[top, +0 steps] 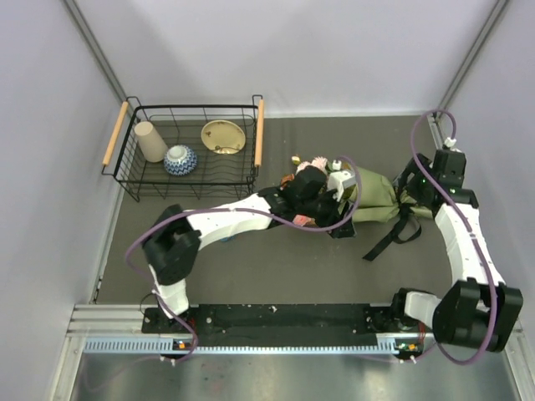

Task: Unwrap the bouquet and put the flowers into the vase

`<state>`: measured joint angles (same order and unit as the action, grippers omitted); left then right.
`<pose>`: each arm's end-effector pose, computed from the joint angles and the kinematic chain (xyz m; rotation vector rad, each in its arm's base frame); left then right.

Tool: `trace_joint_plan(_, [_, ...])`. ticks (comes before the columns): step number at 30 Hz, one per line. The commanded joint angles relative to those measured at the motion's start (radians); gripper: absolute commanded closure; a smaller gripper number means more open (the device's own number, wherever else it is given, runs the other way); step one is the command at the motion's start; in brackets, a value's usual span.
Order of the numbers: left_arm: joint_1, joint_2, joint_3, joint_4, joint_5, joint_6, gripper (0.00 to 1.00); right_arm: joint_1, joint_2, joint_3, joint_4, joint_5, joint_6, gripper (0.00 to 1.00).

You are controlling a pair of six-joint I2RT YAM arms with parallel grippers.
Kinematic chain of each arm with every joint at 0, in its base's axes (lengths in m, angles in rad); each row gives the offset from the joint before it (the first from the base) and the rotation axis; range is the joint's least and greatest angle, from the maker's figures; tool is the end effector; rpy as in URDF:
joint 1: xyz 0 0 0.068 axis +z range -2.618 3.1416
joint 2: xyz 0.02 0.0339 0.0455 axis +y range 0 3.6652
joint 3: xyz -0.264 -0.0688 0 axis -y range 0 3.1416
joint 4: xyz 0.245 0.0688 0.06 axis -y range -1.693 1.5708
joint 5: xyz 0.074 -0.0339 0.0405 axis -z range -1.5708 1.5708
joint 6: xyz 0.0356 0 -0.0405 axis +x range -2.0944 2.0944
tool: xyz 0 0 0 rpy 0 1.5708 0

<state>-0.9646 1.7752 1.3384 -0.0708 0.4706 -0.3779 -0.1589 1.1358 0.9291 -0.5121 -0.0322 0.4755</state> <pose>0.2222 -0.3489 0.2713 0.9625 2.0799 -1.2561 0.2404 -0.0374 0.2892 0.7006 2.1879 0.2009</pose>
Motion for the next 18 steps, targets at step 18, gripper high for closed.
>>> trace_joint_plan(18, [-0.023,0.095,0.148,-0.084,-0.038,0.099,0.18,-0.064,0.083,-0.062,0.037,0.141,0.129,0.34])
